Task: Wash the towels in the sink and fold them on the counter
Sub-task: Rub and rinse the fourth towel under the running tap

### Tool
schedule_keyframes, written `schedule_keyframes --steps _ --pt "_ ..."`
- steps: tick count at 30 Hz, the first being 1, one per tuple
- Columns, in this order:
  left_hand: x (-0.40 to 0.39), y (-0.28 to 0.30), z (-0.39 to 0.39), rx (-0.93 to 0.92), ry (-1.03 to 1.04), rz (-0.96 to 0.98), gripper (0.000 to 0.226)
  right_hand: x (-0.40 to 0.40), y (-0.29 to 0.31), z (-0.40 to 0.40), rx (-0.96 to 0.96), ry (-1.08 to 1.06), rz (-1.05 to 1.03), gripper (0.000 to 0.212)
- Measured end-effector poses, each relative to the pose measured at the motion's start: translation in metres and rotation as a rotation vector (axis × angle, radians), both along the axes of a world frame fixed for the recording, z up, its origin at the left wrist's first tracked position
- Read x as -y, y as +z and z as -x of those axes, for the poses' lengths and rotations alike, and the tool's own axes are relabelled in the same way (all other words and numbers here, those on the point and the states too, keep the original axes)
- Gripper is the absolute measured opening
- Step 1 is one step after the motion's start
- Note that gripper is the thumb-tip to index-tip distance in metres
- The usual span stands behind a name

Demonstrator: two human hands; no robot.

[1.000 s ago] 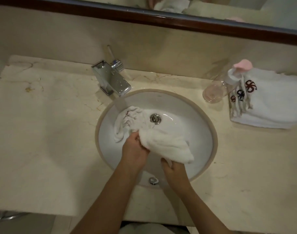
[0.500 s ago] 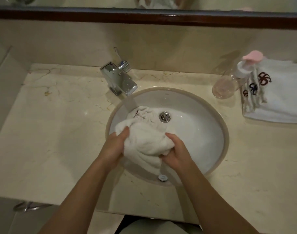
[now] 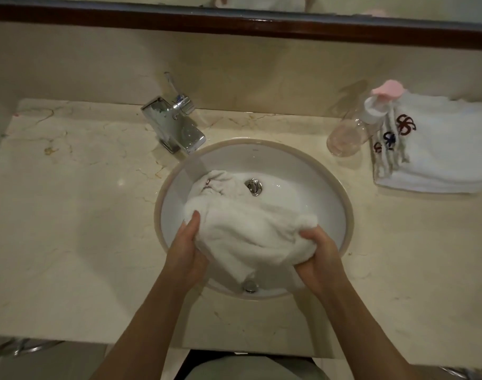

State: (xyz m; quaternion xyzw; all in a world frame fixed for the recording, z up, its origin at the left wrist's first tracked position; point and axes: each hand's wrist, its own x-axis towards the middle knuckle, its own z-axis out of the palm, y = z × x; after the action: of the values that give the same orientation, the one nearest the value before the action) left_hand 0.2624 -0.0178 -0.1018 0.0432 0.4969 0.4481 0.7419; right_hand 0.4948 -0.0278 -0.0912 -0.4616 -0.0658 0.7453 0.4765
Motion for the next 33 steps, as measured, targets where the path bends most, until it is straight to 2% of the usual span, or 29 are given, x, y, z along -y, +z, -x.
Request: schedule_keyframes --steps 3,5,7,9,10,11,13,16,18,20,21,23,24,25,27,29,30,31,32,33 --pt "-0.001 -0.004 0.000 -0.165 -0.009 0.027 0.055 0.005 0.020 0.005 -0.100 0.146 -0.087 0.039" --pt "-0.003 -0.004 0.001 -0.238 -0.106 -0.010 0.058 0.000 0.020 0.010 -0.112 0.177 0.001 0.050" --pt "-0.005 0.000 -0.007 -0.351 -0.198 -0.067 0.056 -0.006 0.009 0.021 0.074 0.186 0.071 0.052" --pt "-0.006 0.007 -0.027 -0.666 -0.321 -0.153 0.052 -0.005 0.001 0.048 0.444 0.244 0.019 0.035" --pt "-0.004 0.008 -0.039 -0.855 -0.336 -0.155 0.052 0.000 0.000 0.066 0.597 0.266 -0.038 0.032" --pt "-0.001 0.010 -0.051 -0.966 -0.312 -0.120 0.053 0.005 -0.001 0.081 0.695 0.302 -0.115 0.031" --pt "0.007 0.019 -0.070 -1.016 -0.288 -0.108 0.056 0.004 -0.001 0.098 0.761 0.270 -0.191 0.031" --pt "0.011 0.020 -0.078 -1.122 -0.519 -0.182 0.050 -0.030 -0.002 0.093 0.642 0.089 0.004 0.032" --pt "-0.002 0.007 -0.060 -1.258 -0.579 -0.176 0.034 -0.035 0.003 0.097 0.666 0.196 -0.093 0.027" --pt "-0.020 -0.005 -0.043 -1.228 -0.543 -0.125 0.026 -0.024 0.012 0.110 0.761 0.370 -0.228 0.029" --pt "-0.020 -0.003 -0.043 -1.210 -0.563 -0.157 0.024 -0.026 0.010 0.114 0.812 0.326 -0.225 0.033" --pt "-0.012 0.011 -0.056 -1.195 -0.641 -0.298 0.020 -0.050 -0.003 0.107 0.870 0.157 -0.023 0.037" --pt "-0.007 0.017 -0.062 -1.176 -0.669 -0.336 0.025 -0.059 -0.008 0.103 0.822 0.094 0.086 0.035" --pt "-0.008 0.019 -0.063 -1.154 -0.643 -0.317 0.026 -0.060 -0.010 0.100 0.796 0.079 0.094 0.033" --pt "-0.027 0.013 -0.049 -1.158 -0.578 -0.230 0.026 -0.046 -0.003 0.101 0.806 0.231 -0.102 0.028" --pt "-0.046 0.014 -0.036 -1.087 -0.494 -0.108 0.040 -0.031 0.001 0.109 0.856 0.414 -0.277 0.029" --pt "-0.046 0.019 -0.039 -1.081 -0.481 -0.131 0.044 -0.034 0.000 0.110 0.876 0.374 -0.237 0.032" --pt "-0.040 0.024 -0.048 -1.094 -0.527 -0.191 0.045 -0.044 -0.003 0.110 0.867 0.231 -0.138 0.033" --pt "-0.033 0.026 -0.058 -1.075 -0.557 -0.235 0.046 -0.057 -0.008 0.107 0.798 0.106 -0.007 0.034" --pt "-0.026 0.025 -0.065 -0.973 -0.558 -0.240 0.044 -0.067 -0.011 0.103 0.676 0.003 0.095 0.033"
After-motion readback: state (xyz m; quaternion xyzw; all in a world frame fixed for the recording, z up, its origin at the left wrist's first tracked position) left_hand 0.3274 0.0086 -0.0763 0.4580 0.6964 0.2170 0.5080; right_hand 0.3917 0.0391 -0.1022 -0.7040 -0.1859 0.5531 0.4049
